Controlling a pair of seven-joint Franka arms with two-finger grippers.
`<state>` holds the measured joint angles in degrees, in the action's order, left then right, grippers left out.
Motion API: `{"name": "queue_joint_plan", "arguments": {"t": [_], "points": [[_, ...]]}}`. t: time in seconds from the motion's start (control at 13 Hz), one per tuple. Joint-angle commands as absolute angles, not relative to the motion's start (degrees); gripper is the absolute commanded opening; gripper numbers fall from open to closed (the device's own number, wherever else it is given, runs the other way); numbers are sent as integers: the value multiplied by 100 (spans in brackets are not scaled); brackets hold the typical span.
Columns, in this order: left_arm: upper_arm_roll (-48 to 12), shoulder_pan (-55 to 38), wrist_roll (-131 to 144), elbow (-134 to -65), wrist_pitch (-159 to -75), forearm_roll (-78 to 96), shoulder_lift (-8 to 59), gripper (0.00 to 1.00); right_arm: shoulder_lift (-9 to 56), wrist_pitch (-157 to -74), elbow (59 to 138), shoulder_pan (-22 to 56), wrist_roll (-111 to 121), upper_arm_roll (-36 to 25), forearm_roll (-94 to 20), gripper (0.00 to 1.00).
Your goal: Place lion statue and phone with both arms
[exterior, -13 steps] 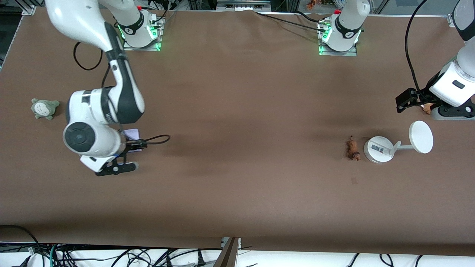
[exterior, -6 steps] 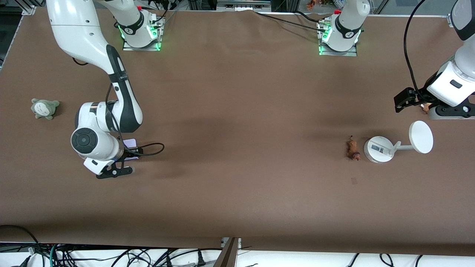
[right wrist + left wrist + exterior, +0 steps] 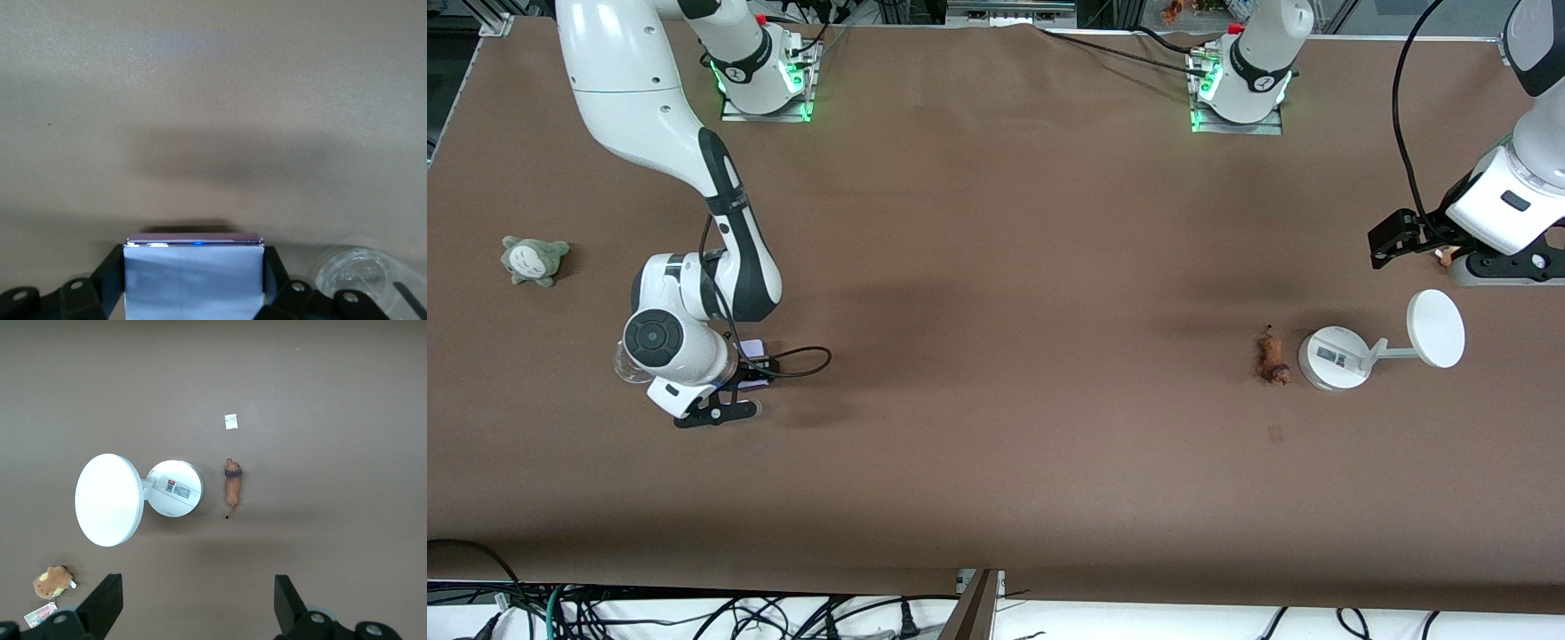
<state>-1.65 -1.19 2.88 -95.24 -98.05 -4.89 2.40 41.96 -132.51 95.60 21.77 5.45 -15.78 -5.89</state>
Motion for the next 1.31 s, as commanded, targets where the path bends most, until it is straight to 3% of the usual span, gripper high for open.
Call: {"name": "queue_joint_plan", "arguments": {"t": [0.0, 0.08, 0.15, 0.31, 0.54, 0.62, 0.85, 1.23], "points": [[-141, -158, 202, -9580, -9729, -431, 105, 100, 4130, -13342, 9685, 2127, 641, -1512, -878, 0], [-141, -158, 193, -9580, -9729, -431, 105, 100, 4148, -13377, 9694, 2136, 642, -1512, -905, 6], [-141, -158, 185, -9580, -9729, -431, 105, 100, 4148, -13386, 9686, 2118, 642, -1512, -905, 28], [-141, -158, 176, -9580, -9729, -439, 105, 100, 4166, -13403, 9686, 2109, 668, -1512, -905, 41], [-141, -149, 167, -9580, -9660, -439, 105, 100, 4157, -13395, 9677, 2109, 668, -1520, -914, 91], [-149, -158, 219, -9571, -9650, -431, 105, 100, 4149, -13368, 9668, 2118, 659, -1521, -914, 99], [-202, -176, 220, -9466, -9642, -422, 158, 100, 3930, -13133, 9633, 2136, 642, -1521, -914, 99], [-281, -184, 246, -9457, -9642, -422, 167, 100, 2763, -11447, 9440, 2145, 572, -1538, -914, 99]]}}
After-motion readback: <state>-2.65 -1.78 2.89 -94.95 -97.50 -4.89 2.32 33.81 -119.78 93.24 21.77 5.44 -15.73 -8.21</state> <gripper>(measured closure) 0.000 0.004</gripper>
